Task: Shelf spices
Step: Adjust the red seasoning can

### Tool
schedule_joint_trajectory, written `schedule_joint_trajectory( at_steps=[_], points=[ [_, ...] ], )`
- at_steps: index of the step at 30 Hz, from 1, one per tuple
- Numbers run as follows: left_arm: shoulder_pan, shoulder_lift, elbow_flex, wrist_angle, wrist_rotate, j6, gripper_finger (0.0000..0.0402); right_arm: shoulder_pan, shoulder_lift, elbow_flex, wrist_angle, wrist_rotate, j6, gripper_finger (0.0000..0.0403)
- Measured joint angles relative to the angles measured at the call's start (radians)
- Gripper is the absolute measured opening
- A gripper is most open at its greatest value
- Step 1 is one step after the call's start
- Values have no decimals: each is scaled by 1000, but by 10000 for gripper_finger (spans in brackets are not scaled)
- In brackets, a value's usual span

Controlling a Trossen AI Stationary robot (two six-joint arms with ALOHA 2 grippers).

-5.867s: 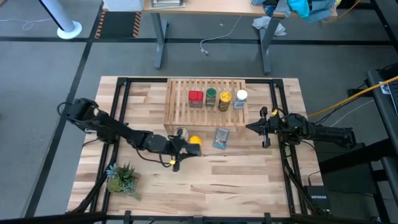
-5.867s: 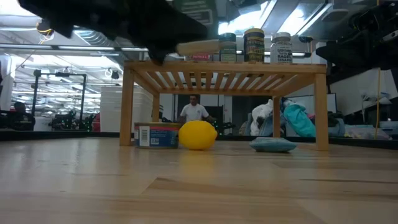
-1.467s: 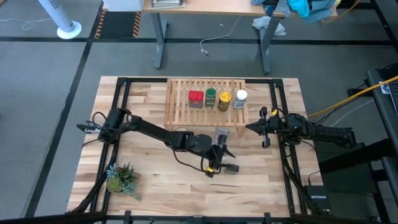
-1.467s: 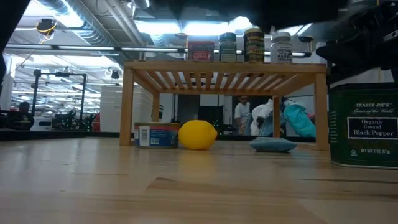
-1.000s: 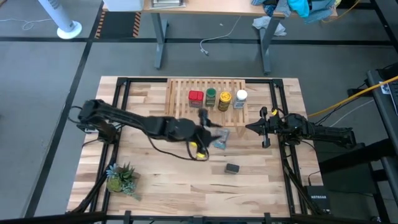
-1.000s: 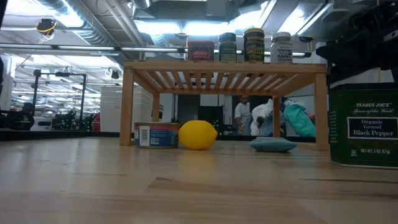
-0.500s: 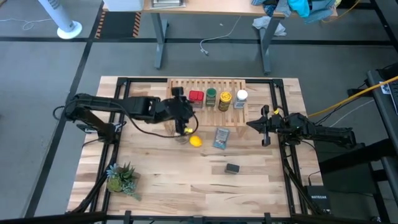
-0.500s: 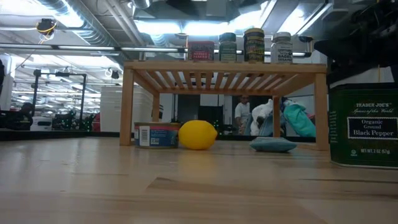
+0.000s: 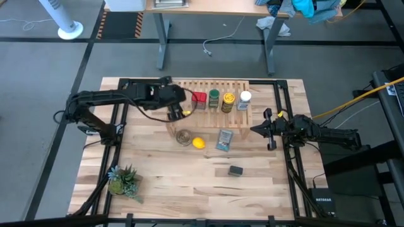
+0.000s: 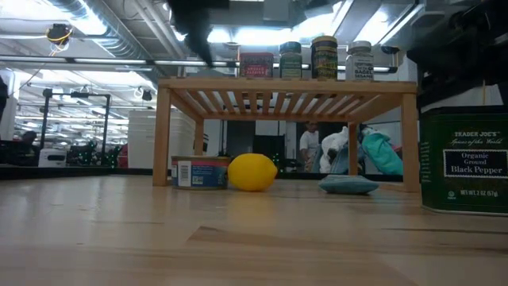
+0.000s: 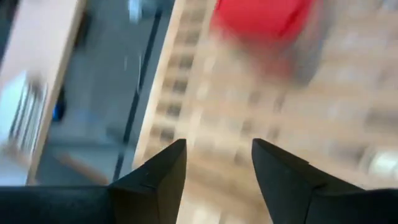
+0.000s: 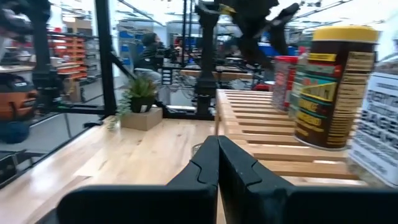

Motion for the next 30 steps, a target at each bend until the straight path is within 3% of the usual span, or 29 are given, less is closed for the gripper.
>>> schedule_joint_trajectory(
  at_steps=[3, 10, 13, 19, 24, 30],
  points=[
    [40, -50, -21, -74, 0, -75, 175, 0, 0, 0, -1, -24, 2, 3],
    [61, -308, -211, -36, 4, -160, 175, 0, 0, 1, -22, -24, 2, 3],
    [61, -448, -351, 96, 21, -190, 175, 0, 0, 1, -18, -24, 1, 3],
    [58, -657, -686, 505, 175, -168, 175, 0, 0, 1, -12, -23, 0, 3],
    [61, -676, -886, 806, 197, -130, 175, 0, 0, 1, -12, -22, 0, 3],
    [61, -631, -950, 1003, 257, -88, 175, 0, 0, 2, -13, -21, 0, 5]
  ],
)
